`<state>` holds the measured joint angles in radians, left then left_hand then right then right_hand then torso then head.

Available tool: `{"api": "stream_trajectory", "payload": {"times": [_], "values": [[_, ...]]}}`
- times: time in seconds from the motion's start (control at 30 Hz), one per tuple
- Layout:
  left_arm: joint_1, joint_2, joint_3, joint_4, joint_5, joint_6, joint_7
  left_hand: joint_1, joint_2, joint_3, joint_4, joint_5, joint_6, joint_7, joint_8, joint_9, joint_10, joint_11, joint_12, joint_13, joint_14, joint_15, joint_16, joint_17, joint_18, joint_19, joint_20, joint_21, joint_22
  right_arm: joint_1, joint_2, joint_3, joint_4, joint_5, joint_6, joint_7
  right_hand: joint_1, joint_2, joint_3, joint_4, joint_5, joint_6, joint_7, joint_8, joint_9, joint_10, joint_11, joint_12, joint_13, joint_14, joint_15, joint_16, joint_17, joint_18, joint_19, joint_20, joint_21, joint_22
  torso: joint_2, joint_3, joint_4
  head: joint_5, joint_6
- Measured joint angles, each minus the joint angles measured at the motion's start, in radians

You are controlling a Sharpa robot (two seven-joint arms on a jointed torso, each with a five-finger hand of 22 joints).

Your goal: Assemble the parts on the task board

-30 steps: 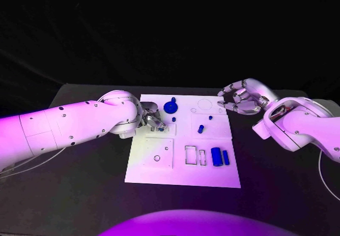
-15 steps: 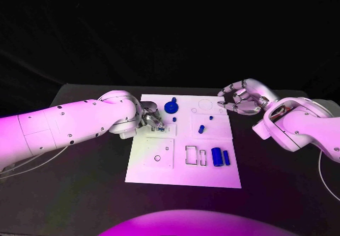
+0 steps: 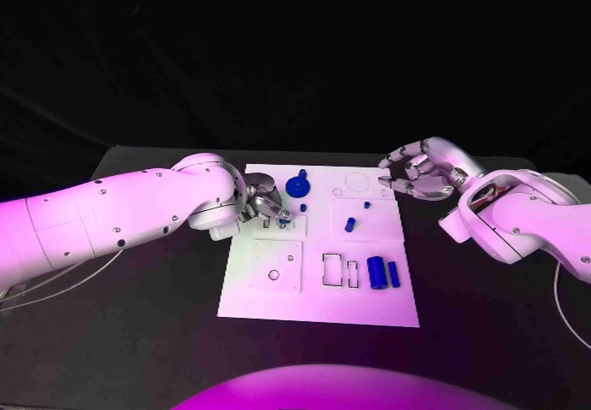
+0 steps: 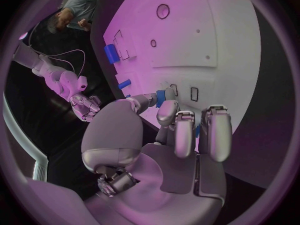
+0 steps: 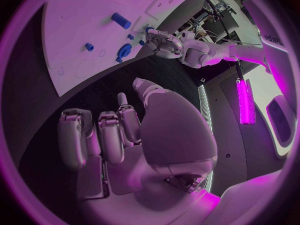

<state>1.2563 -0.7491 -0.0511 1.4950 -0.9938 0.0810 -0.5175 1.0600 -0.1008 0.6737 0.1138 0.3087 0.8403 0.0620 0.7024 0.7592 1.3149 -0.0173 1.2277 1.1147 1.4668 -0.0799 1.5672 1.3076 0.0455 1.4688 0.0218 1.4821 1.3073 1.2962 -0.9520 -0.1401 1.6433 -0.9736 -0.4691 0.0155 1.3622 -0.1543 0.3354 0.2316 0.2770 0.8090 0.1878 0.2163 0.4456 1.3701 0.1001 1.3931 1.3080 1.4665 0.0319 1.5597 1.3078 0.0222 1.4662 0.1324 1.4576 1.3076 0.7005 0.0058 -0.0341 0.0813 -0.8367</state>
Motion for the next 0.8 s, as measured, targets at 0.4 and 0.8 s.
{"api": "stream_trajectory", "payload": {"times": [0.4, 0.8], "values": [[0.069, 0.003, 0.008, -0.027, 0.051, 0.135, -0.006, 0.001, 0.001, 0.007, 0.007, -0.098, 0.000, 0.000, 0.000, 0.006, 0.000, 0.000, 0.000, -0.007, 0.000, 0.000, 0.000, 0.000, 0.000, -0.003, 0.003, -0.004, 0.000, 0.000, 0.001, 0.000, -0.002, 0.000, 0.002, -0.002, 0.000, 0.000, 0.000, 0.000, 0.000, 0.000, 0.000, 0.000, 0.000, 0.000, 0.000, 0.000, 0.000, 0.000, 0.000, 0.000, 0.000, 0.000, 0.000, 0.000, 0.000, 0.000, -0.001, 0.0002, 0.0002, 0.001, 0.004], [0.125, 0.103, -0.014, -0.184, 0.081, 0.328, -0.024, 0.011, 0.011, 0.007, 0.007, -0.121, 0.004, 0.004, -0.006, 0.005, 0.004, 0.004, 0.007, 0.003, -0.004, 0.003, 0.000, 0.000, 0.000, 0.000, 0.007, -0.004, 0.000, 0.000, 0.003, 0.000, -0.004, 0.000, 0.003, -0.004, 0.000, 0.000, 0.000, 0.000, 0.000, 0.000, 0.000, 0.000, 0.000, 0.000, 0.000, 0.000, 0.000, 0.000, 0.000, 0.000, 0.000, 0.000, 0.000, 0.000, 0.000, 0.000, -0.001, 0.0006, 0.0003, 0.006, 0.005]]}}
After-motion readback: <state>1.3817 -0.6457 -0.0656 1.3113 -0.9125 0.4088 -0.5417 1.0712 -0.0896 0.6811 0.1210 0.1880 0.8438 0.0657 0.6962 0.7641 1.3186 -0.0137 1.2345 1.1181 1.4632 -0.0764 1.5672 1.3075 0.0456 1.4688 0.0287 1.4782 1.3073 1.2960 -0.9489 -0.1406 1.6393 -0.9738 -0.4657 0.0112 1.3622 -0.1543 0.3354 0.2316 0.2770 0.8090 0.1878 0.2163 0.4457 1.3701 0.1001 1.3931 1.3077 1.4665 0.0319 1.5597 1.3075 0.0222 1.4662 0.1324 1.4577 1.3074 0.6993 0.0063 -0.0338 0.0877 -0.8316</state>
